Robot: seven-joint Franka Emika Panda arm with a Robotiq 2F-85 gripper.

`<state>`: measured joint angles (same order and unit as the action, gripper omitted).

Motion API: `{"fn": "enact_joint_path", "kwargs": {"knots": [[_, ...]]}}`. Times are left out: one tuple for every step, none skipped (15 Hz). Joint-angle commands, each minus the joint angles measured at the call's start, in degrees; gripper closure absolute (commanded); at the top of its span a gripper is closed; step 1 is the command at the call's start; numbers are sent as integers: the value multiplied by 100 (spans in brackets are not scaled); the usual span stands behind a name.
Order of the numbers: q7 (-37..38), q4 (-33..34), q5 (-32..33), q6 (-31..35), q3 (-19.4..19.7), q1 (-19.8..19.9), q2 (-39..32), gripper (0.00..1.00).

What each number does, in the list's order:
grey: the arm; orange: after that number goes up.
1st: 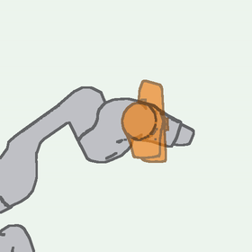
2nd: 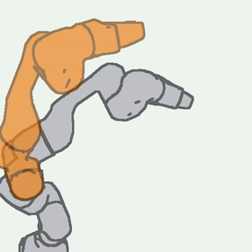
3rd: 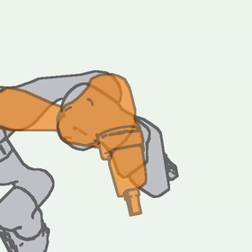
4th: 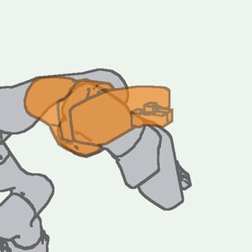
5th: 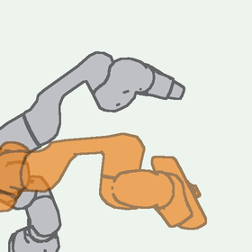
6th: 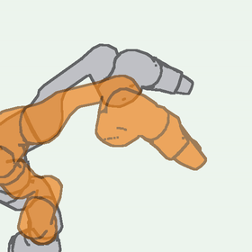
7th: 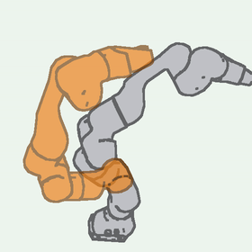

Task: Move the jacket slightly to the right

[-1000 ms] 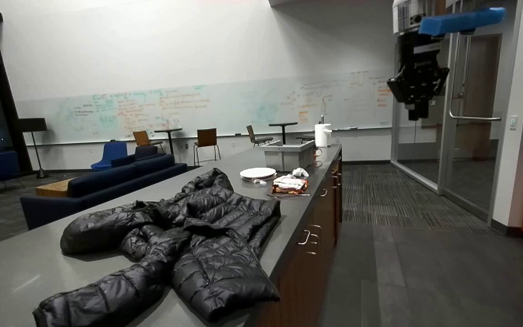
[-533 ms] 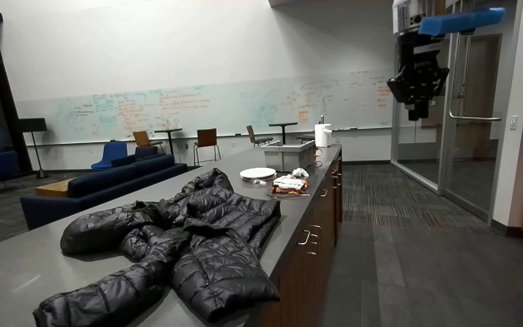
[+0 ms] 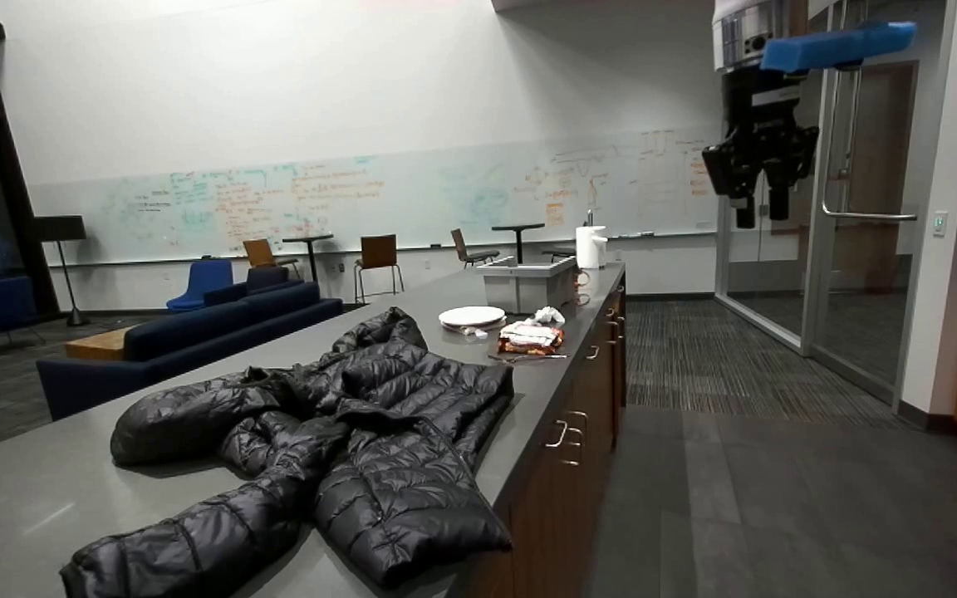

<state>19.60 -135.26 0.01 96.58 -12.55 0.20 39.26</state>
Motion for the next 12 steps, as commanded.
{"fn": "enact_joint_path", "kwargs": {"knots": [[-181, -81, -290, 17, 134, -226, -345, 19], [-273, -152, -434, 116, 175, -292, -412, 13], [-381, -209, -596, 189, 225, -354, -472, 5], [-501, -288, -793, 312, 282, -419, -528, 1], [-624, -339, -985, 388, 344, -474, -574, 0], [-773, -402, -1221, 486, 421, -537, -623, 0], [-928, -478, -1489, 616, 496, -602, -671, 0], [-1086, -551, -1754, 747, 565, -662, -711, 0], [-1247, -623, -1999, 877, 621, -715, -752, 0], [-1408, -698, -2235, 1016, 667, -770, -793, 0], [-1586, -780, -2492, 1171, 710, -835, -824, 0], [-1766, -854, -2722, 1322, 746, -890, -859, 0]]}}
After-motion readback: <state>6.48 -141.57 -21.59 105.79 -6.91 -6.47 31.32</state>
